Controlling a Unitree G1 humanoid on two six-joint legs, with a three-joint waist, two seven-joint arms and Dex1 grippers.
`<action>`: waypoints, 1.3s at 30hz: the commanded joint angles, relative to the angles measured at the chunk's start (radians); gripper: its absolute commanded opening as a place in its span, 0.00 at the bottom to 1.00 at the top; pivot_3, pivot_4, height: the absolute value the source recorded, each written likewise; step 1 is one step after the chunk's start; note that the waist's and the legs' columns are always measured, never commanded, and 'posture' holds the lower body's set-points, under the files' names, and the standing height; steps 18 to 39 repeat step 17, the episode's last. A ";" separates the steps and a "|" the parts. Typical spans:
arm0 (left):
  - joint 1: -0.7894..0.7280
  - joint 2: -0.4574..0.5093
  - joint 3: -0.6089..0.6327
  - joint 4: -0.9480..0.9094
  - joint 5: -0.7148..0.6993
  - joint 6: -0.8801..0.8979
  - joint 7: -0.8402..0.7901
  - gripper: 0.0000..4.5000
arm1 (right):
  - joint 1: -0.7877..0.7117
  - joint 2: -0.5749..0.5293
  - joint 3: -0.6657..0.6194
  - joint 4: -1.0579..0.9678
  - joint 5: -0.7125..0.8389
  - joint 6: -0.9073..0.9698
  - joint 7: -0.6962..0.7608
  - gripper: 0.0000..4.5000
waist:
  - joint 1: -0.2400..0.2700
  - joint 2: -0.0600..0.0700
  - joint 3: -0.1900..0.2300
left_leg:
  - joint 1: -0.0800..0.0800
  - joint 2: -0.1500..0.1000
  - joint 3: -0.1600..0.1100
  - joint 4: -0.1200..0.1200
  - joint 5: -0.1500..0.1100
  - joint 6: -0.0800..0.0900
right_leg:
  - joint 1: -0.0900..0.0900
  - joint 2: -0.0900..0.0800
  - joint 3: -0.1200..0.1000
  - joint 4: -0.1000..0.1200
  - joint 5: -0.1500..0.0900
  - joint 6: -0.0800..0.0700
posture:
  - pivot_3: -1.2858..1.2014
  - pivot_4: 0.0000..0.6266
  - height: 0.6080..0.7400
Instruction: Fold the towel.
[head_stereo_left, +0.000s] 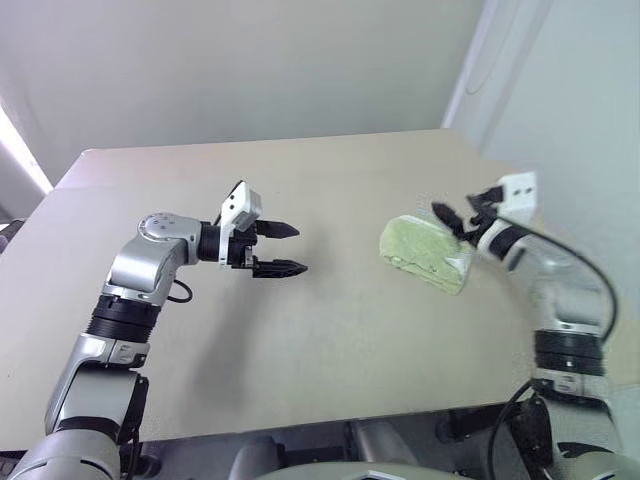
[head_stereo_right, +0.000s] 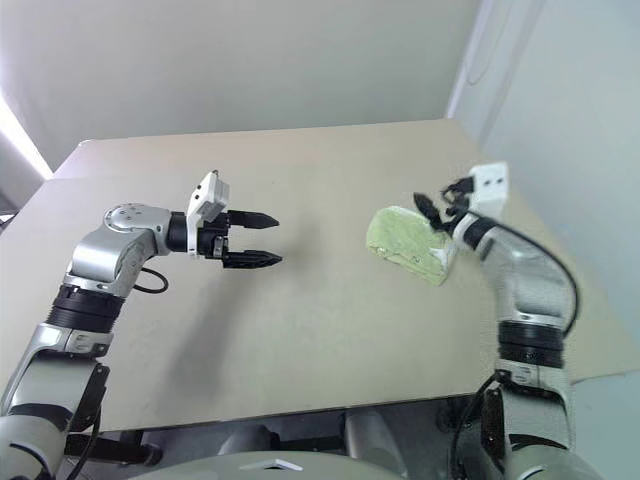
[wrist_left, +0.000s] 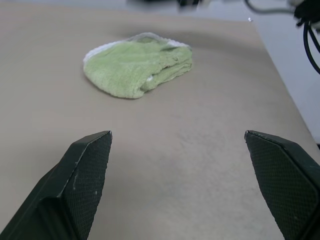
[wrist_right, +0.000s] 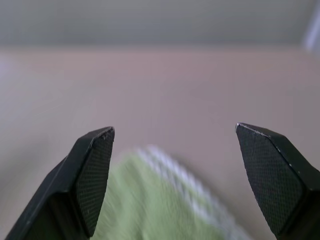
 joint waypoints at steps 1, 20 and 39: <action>-0.028 0.012 0.031 -0.009 -0.015 0.001 -0.001 1.00 | 0.006 -0.002 -0.016 -0.068 0.064 0.061 0.006 0.90 | -0.002 0.000 0.000 | 0.000 0.000 0.000 0.000 0.000 0.000 | 0.000 0.000 0.000 0.001 0.000 0.000 | 0.52 0.00 0.79; -0.034 0.054 0.120 0.064 -0.050 0.081 0.046 1.00 | 0.430 -0.287 0.064 -0.420 0.288 0.179 0.423 0.90 | 0.030 -0.002 0.001 | 0.000 -0.001 0.002 0.002 -0.002 0.003 | 0.000 -0.001 0.001 -0.001 -0.005 0.002 | 0.52 0.00 0.79; -0.034 0.054 0.120 0.064 -0.050 0.081 0.046 1.00 | 0.430 -0.287 0.064 -0.420 0.288 0.179 0.423 0.90 | 0.030 -0.002 0.001 | 0.000 -0.001 0.002 0.002 -0.002 0.003 | 0.000 -0.001 0.001 -0.001 -0.005 0.002 | 0.52 0.00 0.79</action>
